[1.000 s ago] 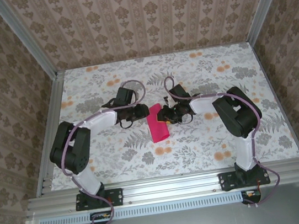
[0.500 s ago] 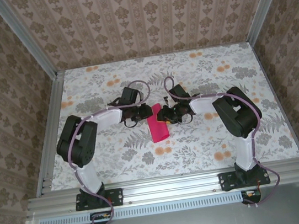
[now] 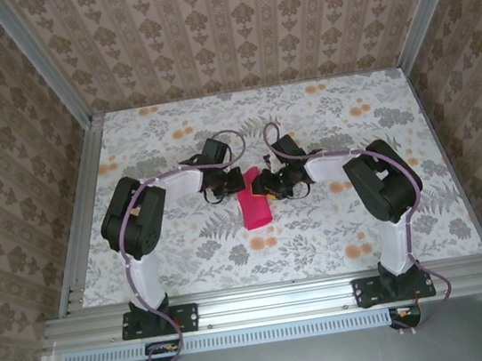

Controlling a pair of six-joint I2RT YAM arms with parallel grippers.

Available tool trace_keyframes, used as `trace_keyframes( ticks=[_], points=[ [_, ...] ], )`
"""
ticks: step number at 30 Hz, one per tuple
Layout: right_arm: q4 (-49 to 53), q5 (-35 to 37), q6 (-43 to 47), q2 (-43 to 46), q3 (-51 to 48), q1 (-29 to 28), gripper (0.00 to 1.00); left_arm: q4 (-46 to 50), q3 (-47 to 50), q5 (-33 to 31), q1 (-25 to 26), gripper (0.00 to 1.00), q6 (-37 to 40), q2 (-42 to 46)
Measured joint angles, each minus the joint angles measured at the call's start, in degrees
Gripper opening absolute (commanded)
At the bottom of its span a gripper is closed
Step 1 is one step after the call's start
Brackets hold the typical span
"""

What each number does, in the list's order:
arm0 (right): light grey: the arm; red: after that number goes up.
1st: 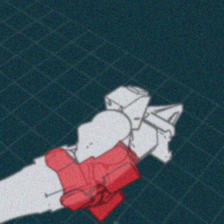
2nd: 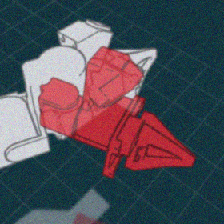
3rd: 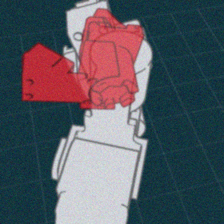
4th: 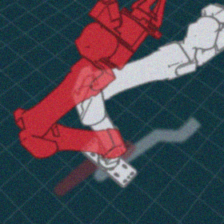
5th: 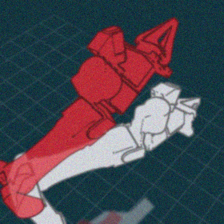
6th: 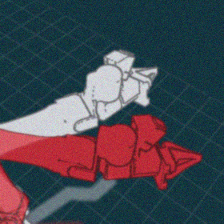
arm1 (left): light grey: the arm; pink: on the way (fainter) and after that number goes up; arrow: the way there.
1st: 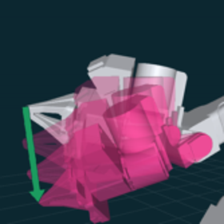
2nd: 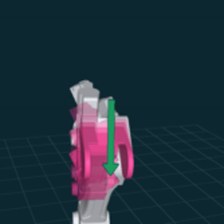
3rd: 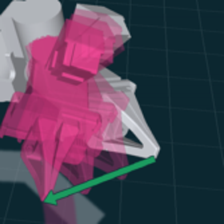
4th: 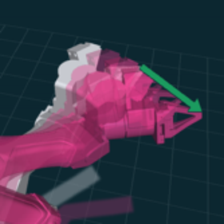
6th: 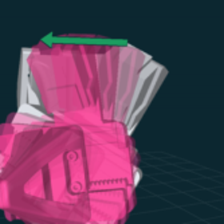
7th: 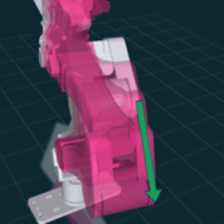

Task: Fold a paper plane with a square sheet of paper (pick it up from the middle)
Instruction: Fold the square sheet of paper in half at the center of the table.

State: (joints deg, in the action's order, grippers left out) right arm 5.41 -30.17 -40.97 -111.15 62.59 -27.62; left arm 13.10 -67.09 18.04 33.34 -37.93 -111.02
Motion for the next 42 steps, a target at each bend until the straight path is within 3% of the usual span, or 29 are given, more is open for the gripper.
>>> trace_keyframes(
  ticks=[10, 19, 32, 42],
  points=[
    [7.13, 1.84, 4.98, 1.03, 1.88, 0.04, 0.5, 0.72, -0.28, 0.31, 0.0, 0.07, 0.28, -0.07],
    [9.2, 1.99, 7.19, 0.7, 2.36, 0.24, 0.39, 1.75, -2.64, 1.2, 0.22, 0.1, 1.53, -0.79],
    [9.79, 2.8, 6.67, 0.02, 2.64, 0.37, 0.36, 0.96, -1.68, -0.68, -0.02, 0.29, 0.46, 2.05],
    [12.87, 3.04, 6.51, -1.05, 4.94, 0.35, 0.38, -2.82, 2.67, -2.01, -2.16, 0.31, -1.97, 6.56]
  ],
)
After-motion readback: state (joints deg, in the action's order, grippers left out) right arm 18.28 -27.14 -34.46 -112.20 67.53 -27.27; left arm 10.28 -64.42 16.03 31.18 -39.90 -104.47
